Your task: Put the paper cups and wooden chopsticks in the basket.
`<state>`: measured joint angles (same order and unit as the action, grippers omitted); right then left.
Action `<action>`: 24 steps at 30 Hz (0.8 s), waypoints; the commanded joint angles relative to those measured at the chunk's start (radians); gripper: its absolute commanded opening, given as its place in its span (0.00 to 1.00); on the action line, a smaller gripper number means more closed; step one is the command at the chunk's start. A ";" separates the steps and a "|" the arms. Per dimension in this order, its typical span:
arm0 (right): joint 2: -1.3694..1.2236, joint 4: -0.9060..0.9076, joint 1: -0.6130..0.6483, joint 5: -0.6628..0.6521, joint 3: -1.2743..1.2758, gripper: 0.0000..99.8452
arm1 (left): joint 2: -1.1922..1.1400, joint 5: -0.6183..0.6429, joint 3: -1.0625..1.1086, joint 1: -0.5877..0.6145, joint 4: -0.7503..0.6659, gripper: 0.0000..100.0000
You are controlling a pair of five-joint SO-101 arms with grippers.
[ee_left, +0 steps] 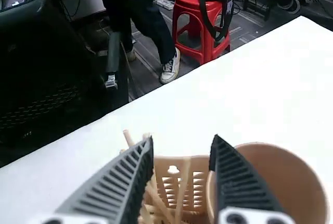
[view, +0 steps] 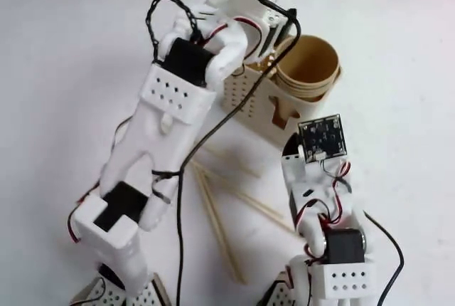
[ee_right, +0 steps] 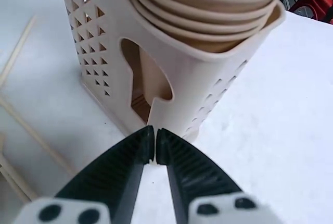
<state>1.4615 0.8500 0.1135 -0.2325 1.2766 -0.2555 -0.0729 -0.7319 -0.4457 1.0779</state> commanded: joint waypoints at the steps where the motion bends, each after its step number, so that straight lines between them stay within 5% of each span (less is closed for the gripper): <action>1: 0.015 -0.021 -0.012 0.006 -0.006 0.02 | 0.122 0.000 -0.048 0.025 0.055 0.18; 17: 0.015 -0.021 -0.005 0.005 -0.006 0.02 | 0.418 -0.110 -0.038 0.274 0.638 0.18; 24: 0.005 -0.013 0.024 -0.086 -0.026 0.03 | 0.562 -0.107 0.021 0.440 0.706 0.18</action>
<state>1.4615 0.8500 0.1135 -0.2493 1.2766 0.1864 -0.1772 -0.7319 -0.1051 1.7760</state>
